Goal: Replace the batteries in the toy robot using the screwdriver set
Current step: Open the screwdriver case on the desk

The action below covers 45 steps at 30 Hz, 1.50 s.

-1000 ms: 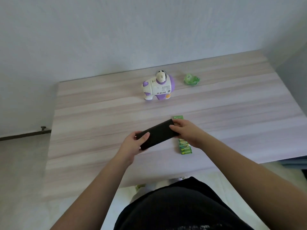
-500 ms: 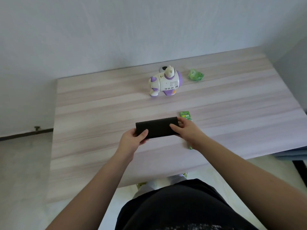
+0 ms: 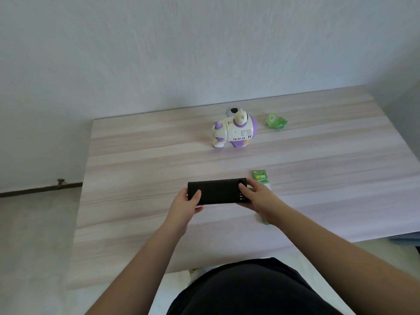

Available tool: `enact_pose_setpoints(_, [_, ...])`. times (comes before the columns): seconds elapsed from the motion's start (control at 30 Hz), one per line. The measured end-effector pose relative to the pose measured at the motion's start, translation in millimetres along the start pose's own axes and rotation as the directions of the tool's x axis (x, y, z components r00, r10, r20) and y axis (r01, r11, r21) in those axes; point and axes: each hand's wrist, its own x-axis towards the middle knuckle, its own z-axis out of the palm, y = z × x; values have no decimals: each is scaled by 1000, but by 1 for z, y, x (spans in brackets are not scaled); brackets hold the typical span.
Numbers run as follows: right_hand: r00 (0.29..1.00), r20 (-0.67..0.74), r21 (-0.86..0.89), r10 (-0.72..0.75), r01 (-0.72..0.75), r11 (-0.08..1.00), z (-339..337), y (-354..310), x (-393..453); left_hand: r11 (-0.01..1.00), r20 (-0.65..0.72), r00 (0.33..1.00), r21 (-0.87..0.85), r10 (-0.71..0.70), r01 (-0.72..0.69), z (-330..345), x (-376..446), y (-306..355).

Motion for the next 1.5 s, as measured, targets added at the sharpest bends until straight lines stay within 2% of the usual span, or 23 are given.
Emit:
enact_pose_setpoints(0.13, [999, 53, 18, 11, -12, 1000, -1, 3, 0, 996, -107, 992, 69, 59, -52, -1, 7, -4])
enact_pose_setpoints(0.23, [999, 35, 49, 10, -11, 999, -1, 2, 0, 994, -133, 987, 86, 86, -74, -2, 9, -5])
enact_pose_setpoints(0.5, [991, -131, 172, 24, -1, 985, -1, 4, 6, 997, -31, 997, -36, 70, -71, -5, 6, -11])
enact_pose_setpoints(0.57, [993, -118, 224, 30, -3, 974, 1, 4, 3, 997, -36, 998, -47, 57, -59, -7, 4, -12])
enact_pose_setpoints(0.67, [999, -25, 308, 35, -25, 951, 10, 8, -4, 997, -43, 998, -66, 43, -45, -9, 1, -15])
enact_pose_setpoints(0.77, [999, 27, 278, 34, -40, 960, 18, 13, -10, 996, -42, 998, -77, 44, -47, -10, -3, -15])
enact_pose_setpoints(1.13, [997, -80, 321, 8, 18, 947, 23, 3, -12, 1000, 177, 984, -14, -17, 20, -22, -9, -4])
enact_pose_setpoints(1.2, [994, -105, 301, -4, 36, 953, 21, 3, -12, 999, 193, 981, 40, -31, 24, -23, -8, 0])
enact_pose_setpoints(1.3, [993, -113, 258, -21, 50, 965, 18, 6, -13, 959, 142, 989, 272, 49, -87, -24, -1, 6])
enact_pose_setpoints(1.4, [994, -104, 240, -24, 48, 969, 17, 8, -14, 801, 187, 968, 546, 168, -244, -19, 2, 16])
enact_pose_setpoints(1.5, [996, -86, 211, -34, 52, 976, 17, 7, -17, 651, 295, 940, 682, 171, -332, -2, 0, 30])
